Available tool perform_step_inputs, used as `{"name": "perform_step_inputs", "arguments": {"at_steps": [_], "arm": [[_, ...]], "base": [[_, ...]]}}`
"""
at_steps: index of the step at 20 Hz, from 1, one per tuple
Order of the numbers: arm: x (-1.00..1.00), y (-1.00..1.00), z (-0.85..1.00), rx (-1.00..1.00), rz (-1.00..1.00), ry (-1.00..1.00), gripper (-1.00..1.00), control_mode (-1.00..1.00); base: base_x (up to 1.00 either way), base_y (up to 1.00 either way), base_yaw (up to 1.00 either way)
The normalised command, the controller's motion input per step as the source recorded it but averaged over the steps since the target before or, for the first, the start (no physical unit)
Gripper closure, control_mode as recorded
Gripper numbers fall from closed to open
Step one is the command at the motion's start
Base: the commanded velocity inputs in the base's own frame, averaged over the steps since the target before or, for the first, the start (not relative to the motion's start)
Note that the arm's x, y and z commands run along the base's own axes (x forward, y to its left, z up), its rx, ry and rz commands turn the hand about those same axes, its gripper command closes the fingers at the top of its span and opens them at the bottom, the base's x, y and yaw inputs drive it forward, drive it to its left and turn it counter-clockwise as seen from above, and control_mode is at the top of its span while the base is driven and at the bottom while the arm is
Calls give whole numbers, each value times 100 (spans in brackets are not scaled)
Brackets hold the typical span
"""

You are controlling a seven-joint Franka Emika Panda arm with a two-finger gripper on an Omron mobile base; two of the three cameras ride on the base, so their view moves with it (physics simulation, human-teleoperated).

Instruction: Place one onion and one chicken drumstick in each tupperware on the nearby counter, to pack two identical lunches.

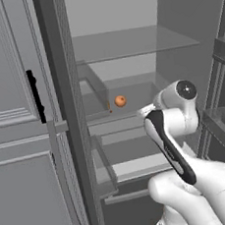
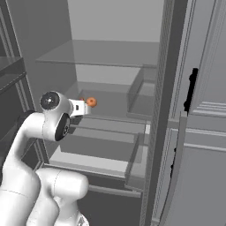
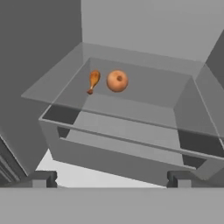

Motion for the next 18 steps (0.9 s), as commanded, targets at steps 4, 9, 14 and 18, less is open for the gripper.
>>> {"name": "perform_step_inputs", "arguments": {"at_steps": [4,9,14,18], "arm": [[93,0,-2,1,0,31,-100,-100],[79,2,-21,0,0,14,-100,-100],[76,7,-39,0,0,0,-100,-100],[67,10,-19,0,0,1,-100,-100]], "base": [[0,0,0],[0,0,0],[0,0,0],[0,0,0]]}}
